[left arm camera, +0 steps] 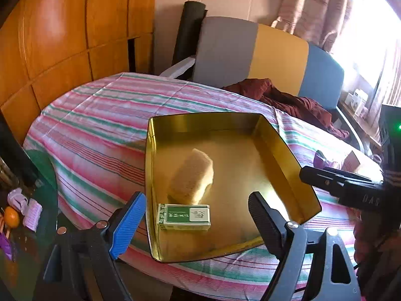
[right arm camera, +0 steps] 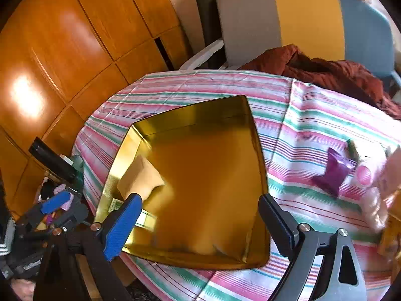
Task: Organize objects
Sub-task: 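Carry box and sponge over the gold tray and open both tools to drop them, then move both open tools back toward the pile of items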
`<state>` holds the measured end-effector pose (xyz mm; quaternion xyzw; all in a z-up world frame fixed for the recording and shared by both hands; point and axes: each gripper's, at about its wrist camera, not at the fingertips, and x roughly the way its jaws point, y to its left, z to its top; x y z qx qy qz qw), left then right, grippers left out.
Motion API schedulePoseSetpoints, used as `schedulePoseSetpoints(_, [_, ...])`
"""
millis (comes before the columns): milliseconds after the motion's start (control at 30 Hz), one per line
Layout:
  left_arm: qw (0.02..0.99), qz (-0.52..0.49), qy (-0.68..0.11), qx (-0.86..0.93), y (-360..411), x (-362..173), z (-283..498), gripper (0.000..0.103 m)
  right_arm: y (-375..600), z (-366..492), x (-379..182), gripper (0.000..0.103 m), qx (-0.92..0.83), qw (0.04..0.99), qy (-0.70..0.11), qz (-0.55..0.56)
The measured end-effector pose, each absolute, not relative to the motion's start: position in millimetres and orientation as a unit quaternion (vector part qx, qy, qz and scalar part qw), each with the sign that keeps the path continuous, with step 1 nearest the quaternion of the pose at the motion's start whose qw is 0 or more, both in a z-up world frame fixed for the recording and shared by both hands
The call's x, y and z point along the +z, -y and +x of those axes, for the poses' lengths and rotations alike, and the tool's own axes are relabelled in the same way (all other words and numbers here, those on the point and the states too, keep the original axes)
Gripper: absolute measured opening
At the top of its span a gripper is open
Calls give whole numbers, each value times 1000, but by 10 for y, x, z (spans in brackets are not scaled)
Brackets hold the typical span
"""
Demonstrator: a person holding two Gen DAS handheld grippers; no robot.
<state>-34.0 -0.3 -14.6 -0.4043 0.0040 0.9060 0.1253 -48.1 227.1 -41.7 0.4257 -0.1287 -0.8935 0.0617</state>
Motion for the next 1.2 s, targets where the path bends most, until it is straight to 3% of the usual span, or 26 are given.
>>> schedulePoseSetpoints(667, [243,-427,-53,869,-719,-176,-249,67,-3113,228,-627,96,-896,-54,167,408])
schedulePoseSetpoints(933, [343,-425,-93,833,-1451,-119,-347,67,-3623,547,-667,96,-888,-117,197,399])
schedulePoseSetpoints(1200, [380,-422,-169,806,-2243,-210,-489,62,-3963,762,-765,96,-877,-153,218,399])
